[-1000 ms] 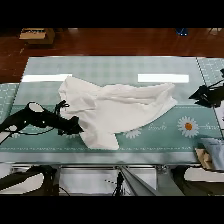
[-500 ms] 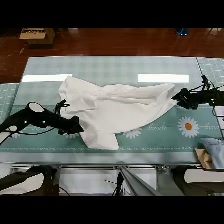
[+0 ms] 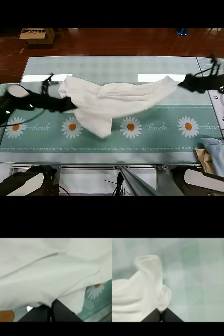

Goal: Fold the shirts.

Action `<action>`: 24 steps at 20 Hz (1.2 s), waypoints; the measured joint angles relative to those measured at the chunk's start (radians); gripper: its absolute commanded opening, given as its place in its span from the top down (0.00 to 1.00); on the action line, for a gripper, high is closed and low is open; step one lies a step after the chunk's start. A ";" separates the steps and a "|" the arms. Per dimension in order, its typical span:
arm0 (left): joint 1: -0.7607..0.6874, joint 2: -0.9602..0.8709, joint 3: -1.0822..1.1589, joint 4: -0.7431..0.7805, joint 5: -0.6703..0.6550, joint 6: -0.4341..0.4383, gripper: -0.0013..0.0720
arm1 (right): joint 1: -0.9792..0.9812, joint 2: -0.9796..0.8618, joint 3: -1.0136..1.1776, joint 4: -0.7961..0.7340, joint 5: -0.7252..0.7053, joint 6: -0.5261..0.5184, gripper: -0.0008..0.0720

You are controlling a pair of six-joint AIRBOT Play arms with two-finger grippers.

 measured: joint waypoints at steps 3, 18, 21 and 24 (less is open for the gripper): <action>0.011 0.129 0.280 -0.012 -0.009 0.010 0.96 | -0.009 0.185 0.133 0.011 0.010 -0.027 0.96; 0.018 0.509 1.160 0.134 -0.132 -0.227 0.96 | -0.014 0.706 0.790 -0.340 0.140 0.320 0.96; 0.018 0.523 1.131 0.219 -0.341 -0.322 0.96 | -0.012 0.687 0.816 -0.458 0.411 0.310 0.96; 0.018 0.527 1.004 0.256 -0.491 -0.366 0.96 | 0.029 0.625 0.807 -0.507 0.618 0.290 0.96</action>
